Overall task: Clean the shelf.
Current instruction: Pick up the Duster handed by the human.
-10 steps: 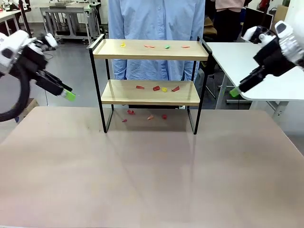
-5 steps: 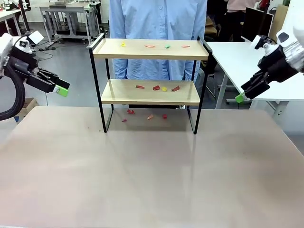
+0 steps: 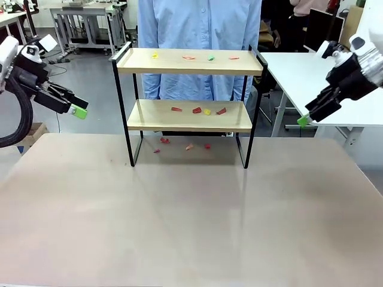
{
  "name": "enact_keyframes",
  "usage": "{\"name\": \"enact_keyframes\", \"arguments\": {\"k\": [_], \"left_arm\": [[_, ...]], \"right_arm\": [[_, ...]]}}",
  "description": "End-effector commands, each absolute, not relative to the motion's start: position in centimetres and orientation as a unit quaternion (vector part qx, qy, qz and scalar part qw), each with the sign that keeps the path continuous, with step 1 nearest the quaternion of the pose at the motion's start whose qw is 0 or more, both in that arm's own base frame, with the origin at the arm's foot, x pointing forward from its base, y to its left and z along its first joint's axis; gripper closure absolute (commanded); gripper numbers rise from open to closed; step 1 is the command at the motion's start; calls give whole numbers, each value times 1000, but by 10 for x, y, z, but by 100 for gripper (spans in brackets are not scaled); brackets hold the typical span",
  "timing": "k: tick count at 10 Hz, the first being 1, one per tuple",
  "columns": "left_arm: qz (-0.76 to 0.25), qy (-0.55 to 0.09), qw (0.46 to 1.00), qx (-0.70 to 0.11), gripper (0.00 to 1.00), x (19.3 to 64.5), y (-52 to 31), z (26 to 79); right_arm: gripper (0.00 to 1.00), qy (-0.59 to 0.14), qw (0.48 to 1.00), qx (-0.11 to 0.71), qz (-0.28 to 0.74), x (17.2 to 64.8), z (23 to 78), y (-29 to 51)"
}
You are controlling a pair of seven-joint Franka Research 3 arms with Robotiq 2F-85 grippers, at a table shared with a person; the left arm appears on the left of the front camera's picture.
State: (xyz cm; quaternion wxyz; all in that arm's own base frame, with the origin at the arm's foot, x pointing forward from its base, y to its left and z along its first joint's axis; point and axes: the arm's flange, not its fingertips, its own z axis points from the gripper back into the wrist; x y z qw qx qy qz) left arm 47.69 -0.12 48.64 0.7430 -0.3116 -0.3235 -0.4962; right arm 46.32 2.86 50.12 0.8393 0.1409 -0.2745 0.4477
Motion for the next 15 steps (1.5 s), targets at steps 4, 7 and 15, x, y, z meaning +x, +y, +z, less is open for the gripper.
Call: {"name": "enact_keyframes", "arguments": {"k": [4, 7, 15], "left_arm": [[-499, -375, 650, -433, 0, 588, 37, 436], [-521, -460, 545, -469, 0, 593, 61, 394], [-508, -549, 480, -458, 0, 608, 64, 343]], "right_arm": [[0, -374, 715, 293, 513, 599, 466, -85], [0, -437, 650, 321, 532, 611, 418, -111], [0, -489, 612, 397, 478, 619, 357, -132]]}}
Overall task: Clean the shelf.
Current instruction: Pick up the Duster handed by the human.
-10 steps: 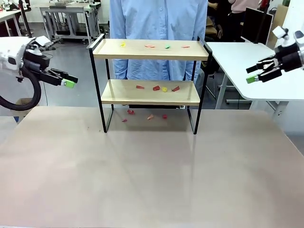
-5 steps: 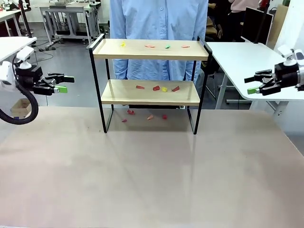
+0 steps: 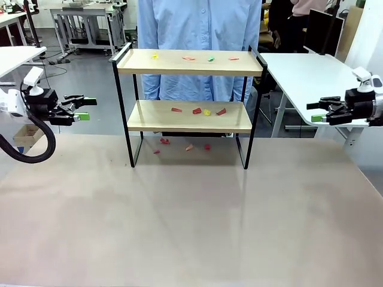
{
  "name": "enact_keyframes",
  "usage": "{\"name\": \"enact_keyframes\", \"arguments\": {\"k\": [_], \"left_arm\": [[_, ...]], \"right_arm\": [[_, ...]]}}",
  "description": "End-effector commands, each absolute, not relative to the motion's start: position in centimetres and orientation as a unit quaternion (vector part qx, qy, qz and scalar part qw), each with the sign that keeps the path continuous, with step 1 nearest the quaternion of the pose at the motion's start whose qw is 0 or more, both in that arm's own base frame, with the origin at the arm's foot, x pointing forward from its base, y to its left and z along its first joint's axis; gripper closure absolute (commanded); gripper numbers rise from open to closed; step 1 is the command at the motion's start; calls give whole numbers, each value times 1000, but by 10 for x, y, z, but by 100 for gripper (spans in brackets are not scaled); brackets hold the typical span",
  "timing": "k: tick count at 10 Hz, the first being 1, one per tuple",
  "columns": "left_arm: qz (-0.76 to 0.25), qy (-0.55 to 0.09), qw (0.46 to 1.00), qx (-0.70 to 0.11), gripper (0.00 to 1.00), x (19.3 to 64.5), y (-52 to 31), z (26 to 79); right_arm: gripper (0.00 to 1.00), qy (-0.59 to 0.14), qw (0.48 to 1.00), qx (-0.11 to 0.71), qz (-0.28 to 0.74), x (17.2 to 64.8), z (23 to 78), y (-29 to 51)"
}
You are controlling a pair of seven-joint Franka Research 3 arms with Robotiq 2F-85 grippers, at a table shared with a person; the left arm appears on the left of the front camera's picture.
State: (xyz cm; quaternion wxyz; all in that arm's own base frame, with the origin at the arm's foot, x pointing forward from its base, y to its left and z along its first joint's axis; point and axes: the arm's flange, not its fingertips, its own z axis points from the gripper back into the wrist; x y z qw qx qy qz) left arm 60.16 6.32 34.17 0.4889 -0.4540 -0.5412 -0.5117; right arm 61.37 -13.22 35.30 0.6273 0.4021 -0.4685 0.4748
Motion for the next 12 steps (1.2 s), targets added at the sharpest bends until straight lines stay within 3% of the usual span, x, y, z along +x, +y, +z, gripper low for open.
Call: {"name": "enact_keyframes", "arguments": {"k": [1, 9, 12], "left_arm": [[-505, -554, 477, -459, 0, 608, 66, 341], [-489, -562, 466, -477, 0, 606, 73, 341], [-482, -574, 445, -490, 0, 602, 77, 346]], "right_arm": [[0, -492, 612, 395, 477, 621, 358, -134], [0, -495, 616, 400, 464, 621, 360, -135], [0, -509, 591, 409, 474, 617, 367, -134]]}}
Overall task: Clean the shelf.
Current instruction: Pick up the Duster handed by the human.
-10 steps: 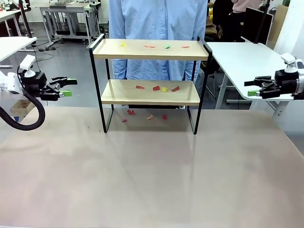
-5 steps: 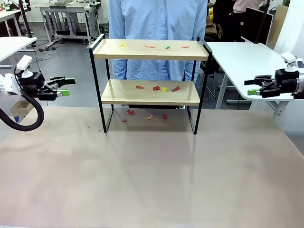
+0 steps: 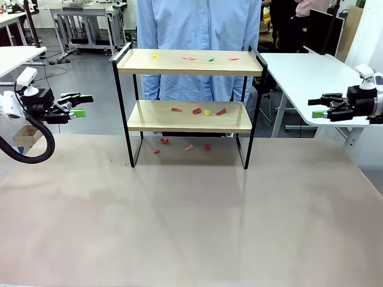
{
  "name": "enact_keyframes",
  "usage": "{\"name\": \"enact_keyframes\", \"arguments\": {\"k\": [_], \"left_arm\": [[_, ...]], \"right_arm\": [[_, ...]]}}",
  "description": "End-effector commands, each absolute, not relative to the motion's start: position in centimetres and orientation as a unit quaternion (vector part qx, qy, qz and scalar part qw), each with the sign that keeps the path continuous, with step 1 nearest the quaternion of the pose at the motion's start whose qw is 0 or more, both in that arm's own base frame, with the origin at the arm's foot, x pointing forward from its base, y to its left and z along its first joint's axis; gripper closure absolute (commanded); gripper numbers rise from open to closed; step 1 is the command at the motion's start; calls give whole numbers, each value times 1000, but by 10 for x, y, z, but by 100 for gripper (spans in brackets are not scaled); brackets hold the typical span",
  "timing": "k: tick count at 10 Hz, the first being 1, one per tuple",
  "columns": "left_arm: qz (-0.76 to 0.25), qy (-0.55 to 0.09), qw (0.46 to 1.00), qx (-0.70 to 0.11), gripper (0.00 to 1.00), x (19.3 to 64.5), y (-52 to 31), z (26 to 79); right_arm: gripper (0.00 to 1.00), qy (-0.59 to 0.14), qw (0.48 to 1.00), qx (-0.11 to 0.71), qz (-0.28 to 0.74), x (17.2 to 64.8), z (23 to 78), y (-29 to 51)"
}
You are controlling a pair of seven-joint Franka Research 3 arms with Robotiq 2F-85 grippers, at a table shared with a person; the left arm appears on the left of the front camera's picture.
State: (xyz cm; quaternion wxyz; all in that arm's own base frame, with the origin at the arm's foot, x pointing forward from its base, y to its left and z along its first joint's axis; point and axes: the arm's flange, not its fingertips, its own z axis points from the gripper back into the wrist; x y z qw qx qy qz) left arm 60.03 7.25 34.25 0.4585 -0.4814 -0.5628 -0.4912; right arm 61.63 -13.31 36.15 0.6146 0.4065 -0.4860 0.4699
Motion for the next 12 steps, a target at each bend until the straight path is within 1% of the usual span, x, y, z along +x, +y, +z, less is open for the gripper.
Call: {"name": "enact_keyframes", "arguments": {"k": [1, 4, 5, 6, 7, 12], "left_arm": [[-480, -576, 443, -491, 0, 601, 77, 347], [-472, -586, 432, -497, 0, 596, 80, 352], [-471, -584, 434, -499, 0, 596, 79, 354], [-464, -587, 440, -496, 0, 595, 77, 356], [-481, -576, 440, -493, 0, 597, 78, 349], [-481, -576, 440, -493, 0, 597, 78, 349]], "right_arm": [[0, -512, 588, 411, 473, 616, 369, -134], [0, -515, 585, 413, 470, 617, 371, -135], [0, -505, 583, 425, 474, 617, 372, -135], [0, -496, 601, 415, 470, 616, 369, -135], [0, -496, 601, 415, 470, 616, 369, -135], [0, -496, 601, 415, 470, 616, 369, -135]]}}
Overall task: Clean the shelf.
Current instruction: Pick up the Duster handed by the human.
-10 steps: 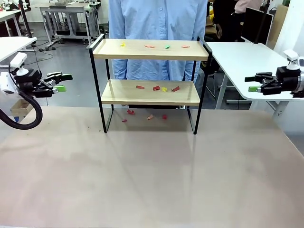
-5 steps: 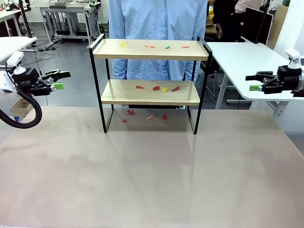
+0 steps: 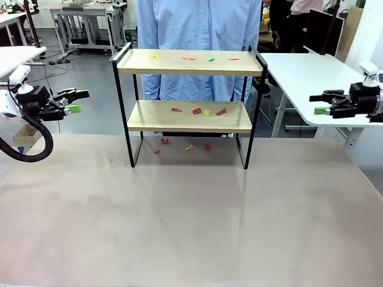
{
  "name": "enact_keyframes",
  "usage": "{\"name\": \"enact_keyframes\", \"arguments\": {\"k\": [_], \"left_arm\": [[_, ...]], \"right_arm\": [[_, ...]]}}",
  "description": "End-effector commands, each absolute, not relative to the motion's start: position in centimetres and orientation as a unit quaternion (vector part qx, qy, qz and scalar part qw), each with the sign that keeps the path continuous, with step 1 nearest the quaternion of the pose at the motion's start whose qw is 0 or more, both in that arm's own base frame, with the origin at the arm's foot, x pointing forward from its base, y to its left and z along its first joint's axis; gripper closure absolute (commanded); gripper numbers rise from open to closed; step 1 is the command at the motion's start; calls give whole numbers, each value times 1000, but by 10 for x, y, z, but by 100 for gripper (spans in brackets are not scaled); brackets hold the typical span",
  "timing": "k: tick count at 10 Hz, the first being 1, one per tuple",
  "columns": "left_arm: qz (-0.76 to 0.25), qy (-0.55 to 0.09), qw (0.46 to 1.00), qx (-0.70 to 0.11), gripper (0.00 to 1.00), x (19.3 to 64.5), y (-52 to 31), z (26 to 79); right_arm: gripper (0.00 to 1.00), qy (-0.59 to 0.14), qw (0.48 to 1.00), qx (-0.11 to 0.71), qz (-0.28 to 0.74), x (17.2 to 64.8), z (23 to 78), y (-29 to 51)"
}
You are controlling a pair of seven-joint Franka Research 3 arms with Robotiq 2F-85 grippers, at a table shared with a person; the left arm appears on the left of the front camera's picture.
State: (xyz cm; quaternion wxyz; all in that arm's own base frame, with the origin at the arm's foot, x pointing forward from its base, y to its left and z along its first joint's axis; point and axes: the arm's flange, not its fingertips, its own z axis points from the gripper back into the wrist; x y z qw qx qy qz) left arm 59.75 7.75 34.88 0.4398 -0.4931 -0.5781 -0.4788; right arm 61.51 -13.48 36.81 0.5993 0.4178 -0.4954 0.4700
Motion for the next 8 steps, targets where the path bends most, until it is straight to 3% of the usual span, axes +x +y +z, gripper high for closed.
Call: {"name": "enact_keyframes", "arguments": {"k": [1, 8], "left_arm": [[-481, -576, 440, -493, 0, 597, 78, 349], [-481, -576, 440, -493, 0, 597, 78, 349]], "right_arm": [[0, -496, 601, 415, 470, 616, 369, -135], [0, -496, 601, 415, 470, 616, 369, -135]]}}
